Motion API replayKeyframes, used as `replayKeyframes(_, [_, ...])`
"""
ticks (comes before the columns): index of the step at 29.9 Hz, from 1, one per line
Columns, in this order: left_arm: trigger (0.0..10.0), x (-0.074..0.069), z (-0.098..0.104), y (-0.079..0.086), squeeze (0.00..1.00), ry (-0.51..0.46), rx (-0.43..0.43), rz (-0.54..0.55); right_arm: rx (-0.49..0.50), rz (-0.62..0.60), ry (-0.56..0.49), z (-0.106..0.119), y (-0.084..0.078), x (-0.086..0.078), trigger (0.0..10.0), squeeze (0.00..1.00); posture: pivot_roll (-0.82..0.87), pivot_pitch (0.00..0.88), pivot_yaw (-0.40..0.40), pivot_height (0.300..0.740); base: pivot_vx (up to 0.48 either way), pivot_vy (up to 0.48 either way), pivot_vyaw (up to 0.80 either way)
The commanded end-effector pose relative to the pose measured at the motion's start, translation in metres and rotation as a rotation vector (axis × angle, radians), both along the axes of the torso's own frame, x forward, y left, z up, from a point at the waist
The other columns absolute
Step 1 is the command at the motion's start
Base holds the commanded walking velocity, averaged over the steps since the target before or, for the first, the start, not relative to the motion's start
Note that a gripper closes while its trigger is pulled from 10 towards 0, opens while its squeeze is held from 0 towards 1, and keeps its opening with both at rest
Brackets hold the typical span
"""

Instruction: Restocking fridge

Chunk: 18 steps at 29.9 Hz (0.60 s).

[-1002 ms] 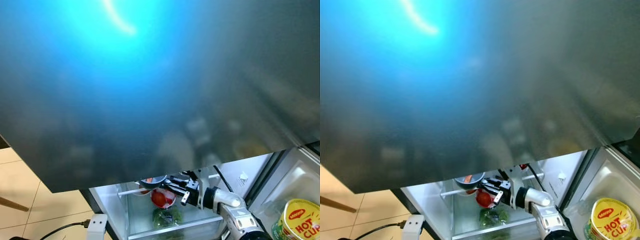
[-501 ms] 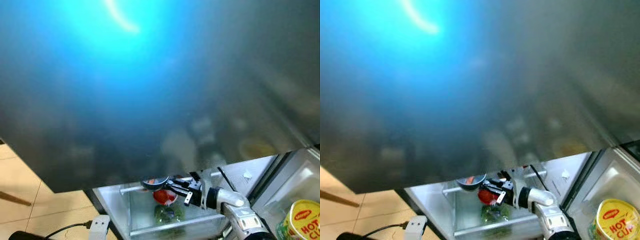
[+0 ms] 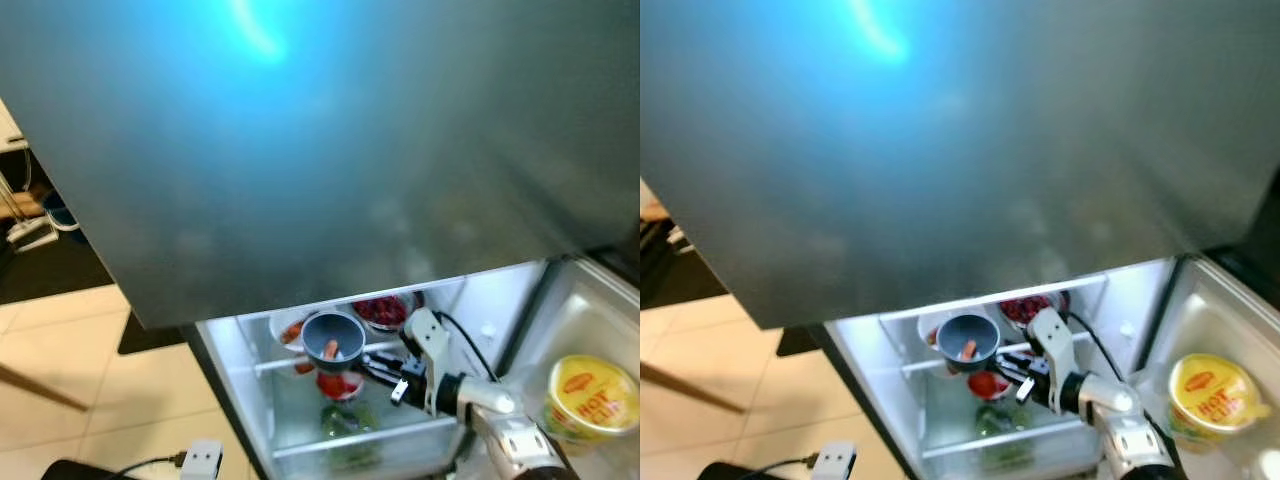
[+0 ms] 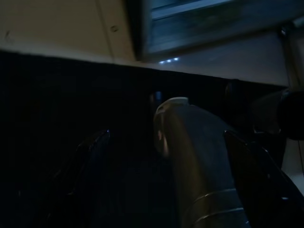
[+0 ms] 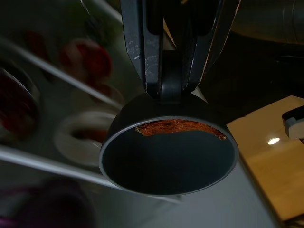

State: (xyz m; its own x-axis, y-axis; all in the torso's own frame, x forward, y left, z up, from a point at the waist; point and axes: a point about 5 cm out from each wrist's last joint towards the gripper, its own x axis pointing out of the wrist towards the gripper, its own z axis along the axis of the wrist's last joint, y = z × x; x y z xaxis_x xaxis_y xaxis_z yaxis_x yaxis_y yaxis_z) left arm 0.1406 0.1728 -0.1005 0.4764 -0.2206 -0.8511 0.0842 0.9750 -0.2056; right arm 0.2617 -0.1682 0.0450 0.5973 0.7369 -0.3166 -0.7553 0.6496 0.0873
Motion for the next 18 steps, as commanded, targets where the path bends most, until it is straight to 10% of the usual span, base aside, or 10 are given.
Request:
replayKeyframes(1, [10.0, 0.004, 0.002, 0.0, 0.0, -0.011, 0.004, -0.008, 0.007, -0.003, -0.02, 0.005, 0.002, 0.002, 10.0, 0.0, -0.12, 0.0, 0.075, 0.74, 0.0, 0.0, 0.0])
replayKeyframes(18, [10.0, 0.003, 0.001, 0.0, 0.0, -0.011, 0.009, -0.013, -0.011, -0.139, -0.098, 0.019, -0.003, 0.018, 10.0, 0.0, -0.12, 0.0, 0.075, 0.74, 0.0, 0.0, 0.0])
